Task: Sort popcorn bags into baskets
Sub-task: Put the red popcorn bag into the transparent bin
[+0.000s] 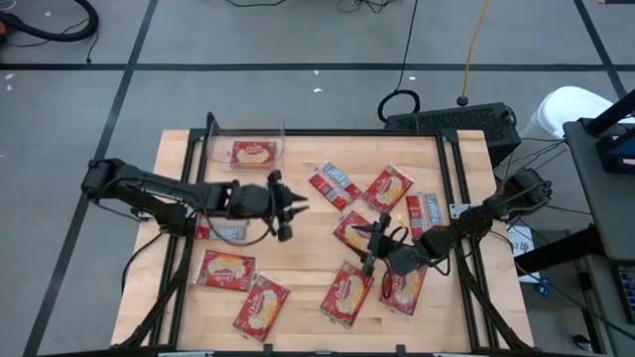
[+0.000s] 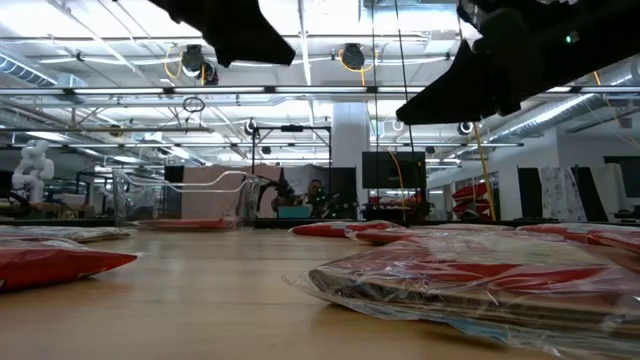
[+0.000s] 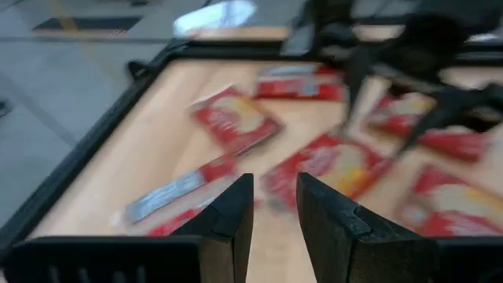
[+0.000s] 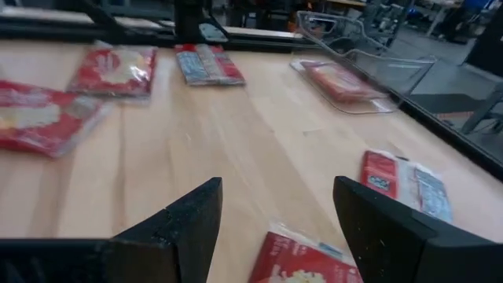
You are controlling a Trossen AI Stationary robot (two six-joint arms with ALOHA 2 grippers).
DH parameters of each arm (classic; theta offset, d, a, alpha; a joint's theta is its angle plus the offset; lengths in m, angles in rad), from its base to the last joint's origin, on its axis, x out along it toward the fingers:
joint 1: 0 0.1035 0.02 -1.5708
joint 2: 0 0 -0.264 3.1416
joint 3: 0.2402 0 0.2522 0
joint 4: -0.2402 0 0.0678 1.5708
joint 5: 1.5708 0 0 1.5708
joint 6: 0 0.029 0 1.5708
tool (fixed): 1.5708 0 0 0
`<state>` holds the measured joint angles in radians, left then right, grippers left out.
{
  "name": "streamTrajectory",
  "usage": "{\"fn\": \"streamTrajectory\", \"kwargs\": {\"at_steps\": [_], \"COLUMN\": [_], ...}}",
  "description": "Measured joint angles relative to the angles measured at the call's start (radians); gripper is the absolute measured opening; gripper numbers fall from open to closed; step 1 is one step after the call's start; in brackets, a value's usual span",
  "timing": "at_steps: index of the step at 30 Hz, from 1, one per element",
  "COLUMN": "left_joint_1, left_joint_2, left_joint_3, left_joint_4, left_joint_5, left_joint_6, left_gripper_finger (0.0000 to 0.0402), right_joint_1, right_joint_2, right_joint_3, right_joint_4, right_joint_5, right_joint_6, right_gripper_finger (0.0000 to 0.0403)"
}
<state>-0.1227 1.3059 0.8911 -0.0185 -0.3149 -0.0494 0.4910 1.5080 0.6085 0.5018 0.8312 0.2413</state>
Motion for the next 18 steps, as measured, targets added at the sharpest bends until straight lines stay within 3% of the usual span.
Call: {"fn": "streamTrajectory", "kwargs": {"at_steps": [6, 12, 18], "left_joint_1": [-0.063, -0.081, -0.084], "left_joint_2": [0.0, 0.0, 0.004], "left_joint_3": [-0.014, -0.014, -0.014], "left_joint_4": [0.024, 0.028, -0.008], "left_joint_5": [0.0, 0.002, -0.004], "left_joint_6": [-0.001, -0.009, -0.092], "left_gripper_finger": [0.0104, 0.0104, 0.0104], "right_joint_1": [-0.012, -0.058, -0.155], "right_joint_2": [-0.042, -0.11, -0.134], "right_joint_3": [0.006, 0.084, 0.139], "right_joint_4": [-0.096, -0.44, -0.607], "right_joint_5": [-0.075, -0.08, -0.162], "right_joint_6": [0.037, 0.106, 0.002], "right_gripper_finger": [0.0238, 0.0238, 0.0238]}}
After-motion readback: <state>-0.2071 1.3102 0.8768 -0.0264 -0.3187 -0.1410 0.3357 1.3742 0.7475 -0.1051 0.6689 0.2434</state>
